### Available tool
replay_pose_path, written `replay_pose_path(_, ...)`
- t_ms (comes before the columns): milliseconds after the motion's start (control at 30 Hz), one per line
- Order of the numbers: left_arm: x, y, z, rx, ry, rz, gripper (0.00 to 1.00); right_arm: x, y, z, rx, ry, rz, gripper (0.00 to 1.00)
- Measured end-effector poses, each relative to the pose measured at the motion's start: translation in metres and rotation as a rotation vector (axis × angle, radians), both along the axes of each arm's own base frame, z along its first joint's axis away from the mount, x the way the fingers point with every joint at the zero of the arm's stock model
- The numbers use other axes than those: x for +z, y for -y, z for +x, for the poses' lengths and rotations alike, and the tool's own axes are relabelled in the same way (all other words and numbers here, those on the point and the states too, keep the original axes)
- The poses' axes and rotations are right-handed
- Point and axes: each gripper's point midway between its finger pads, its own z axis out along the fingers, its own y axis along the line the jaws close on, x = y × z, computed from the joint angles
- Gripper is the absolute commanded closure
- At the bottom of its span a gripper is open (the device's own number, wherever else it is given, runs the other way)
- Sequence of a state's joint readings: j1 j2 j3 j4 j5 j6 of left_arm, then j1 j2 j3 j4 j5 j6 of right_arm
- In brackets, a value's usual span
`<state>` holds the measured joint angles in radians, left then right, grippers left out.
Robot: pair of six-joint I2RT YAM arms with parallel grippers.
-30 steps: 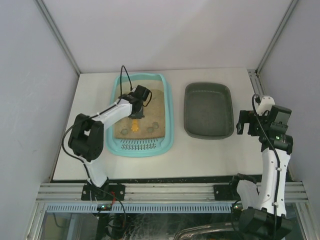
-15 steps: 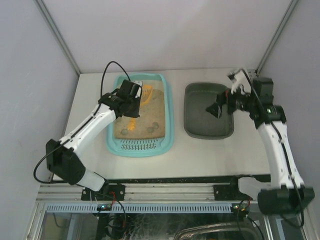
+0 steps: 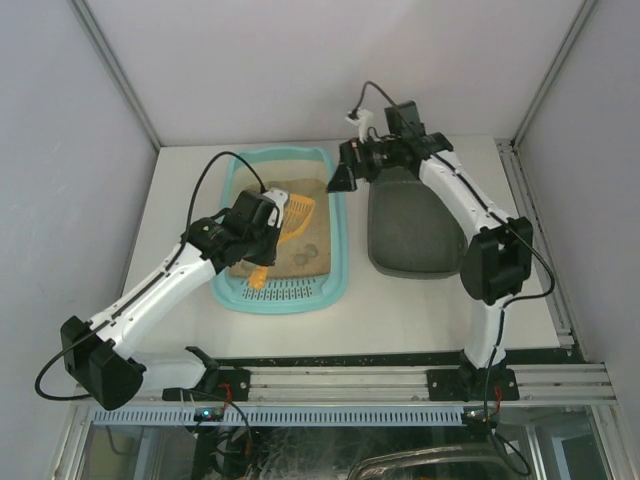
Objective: Clean the litter box
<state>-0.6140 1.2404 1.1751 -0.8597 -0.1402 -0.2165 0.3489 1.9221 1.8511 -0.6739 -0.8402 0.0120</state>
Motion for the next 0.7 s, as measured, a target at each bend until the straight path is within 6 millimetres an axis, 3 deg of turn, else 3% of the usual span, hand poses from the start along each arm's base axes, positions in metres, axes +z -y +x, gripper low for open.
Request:
replay_pose_path(167, -0.011, 0.000, -0.008, -0.018, -0.004, 0.055, 1.00, 0.022, -0.053, 0.000, 0.103, 0.081, 0.042, 0.00)
replay_pose_path(233, -0.013, -0.002, -0.008, -0.014, -0.005, 0.068, 1.00, 0.020, -0.065, -0.007, 0.135, 0.078, 0.050, 0.00)
replay_pose_path(533, -0.011, -0.006, -0.005, 0.002, 0.015, 0.087, 1.00, -0.028, -0.088, -0.016, 0.192, -0.024, 0.016, 0.05)
replay_pose_path(700, -0.007, -0.008, -0.004, 0.008, 0.036, 0.091, 1.00, -0.039, -0.098, -0.030, 0.234, -0.066, 0.011, 0.04)
